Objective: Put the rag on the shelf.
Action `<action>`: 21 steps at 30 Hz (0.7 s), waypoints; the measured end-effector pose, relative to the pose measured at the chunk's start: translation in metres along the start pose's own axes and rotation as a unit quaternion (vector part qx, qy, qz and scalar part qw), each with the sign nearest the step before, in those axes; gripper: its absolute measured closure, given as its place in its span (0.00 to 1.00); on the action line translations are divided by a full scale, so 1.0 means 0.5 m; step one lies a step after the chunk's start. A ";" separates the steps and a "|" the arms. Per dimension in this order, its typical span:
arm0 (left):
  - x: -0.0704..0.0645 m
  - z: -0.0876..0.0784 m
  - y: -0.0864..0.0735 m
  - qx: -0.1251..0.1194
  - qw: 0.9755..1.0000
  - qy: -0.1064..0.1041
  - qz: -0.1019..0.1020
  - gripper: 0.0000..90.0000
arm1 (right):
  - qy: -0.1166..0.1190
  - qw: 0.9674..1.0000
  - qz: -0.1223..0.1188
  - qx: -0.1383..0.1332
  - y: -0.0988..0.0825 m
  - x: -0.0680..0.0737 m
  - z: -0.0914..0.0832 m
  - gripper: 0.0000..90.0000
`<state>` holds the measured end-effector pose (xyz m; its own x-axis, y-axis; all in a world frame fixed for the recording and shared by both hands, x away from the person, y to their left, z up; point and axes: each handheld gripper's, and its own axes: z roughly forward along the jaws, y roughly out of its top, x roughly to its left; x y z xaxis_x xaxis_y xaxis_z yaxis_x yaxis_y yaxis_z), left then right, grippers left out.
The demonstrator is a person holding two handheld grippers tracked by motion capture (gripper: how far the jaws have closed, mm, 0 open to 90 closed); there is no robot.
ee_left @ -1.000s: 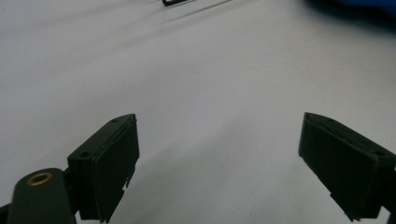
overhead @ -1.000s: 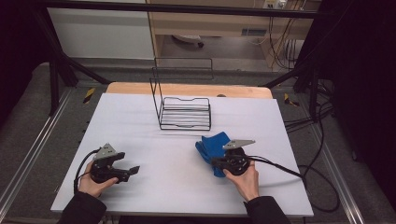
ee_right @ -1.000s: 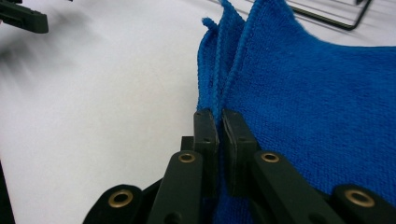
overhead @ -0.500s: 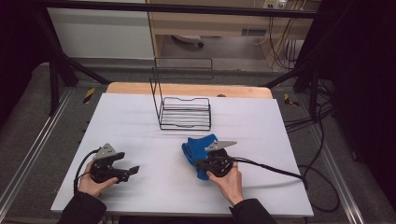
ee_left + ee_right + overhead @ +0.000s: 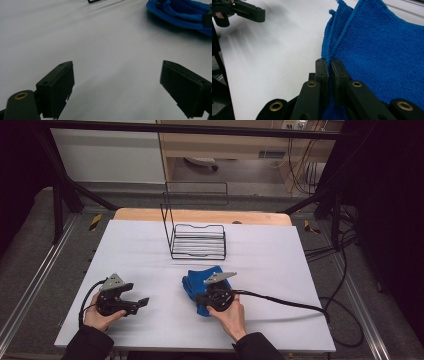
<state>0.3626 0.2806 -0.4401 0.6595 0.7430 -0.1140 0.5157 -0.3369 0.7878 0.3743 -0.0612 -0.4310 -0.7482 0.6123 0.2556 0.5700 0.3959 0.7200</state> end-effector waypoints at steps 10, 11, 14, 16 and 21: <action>0.000 -0.001 0.000 0.000 1.000 -0.001 0.002 0.13 | 0.026 1.000 -0.006 0.000 -0.003 0.015 0.037 0.69; 0.000 -0.001 0.000 0.000 1.000 -0.001 0.002 0.13 | 0.029 1.000 -0.008 -0.010 0.003 0.015 0.026 0.63; -0.001 -0.002 0.000 0.000 1.000 -0.001 0.002 0.13 | 0.009 0.999 -0.027 -0.026 0.016 0.010 -0.005 0.54; -0.001 -0.002 0.000 0.000 1.000 -0.001 0.002 0.13 | 0.002 0.999 -0.028 -0.033 0.018 0.003 -0.018 0.53; -0.001 0.000 0.000 0.000 1.000 -0.001 0.001 0.13 | -0.045 0.998 -0.013 -0.032 -0.003 -0.056 -0.080 0.53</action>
<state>0.3622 0.2801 -0.4400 0.6619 0.7409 -0.1137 0.5143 -0.3385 0.7880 0.3810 -0.1062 -0.4135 -0.7270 0.6629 0.1789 0.5256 0.3695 0.7663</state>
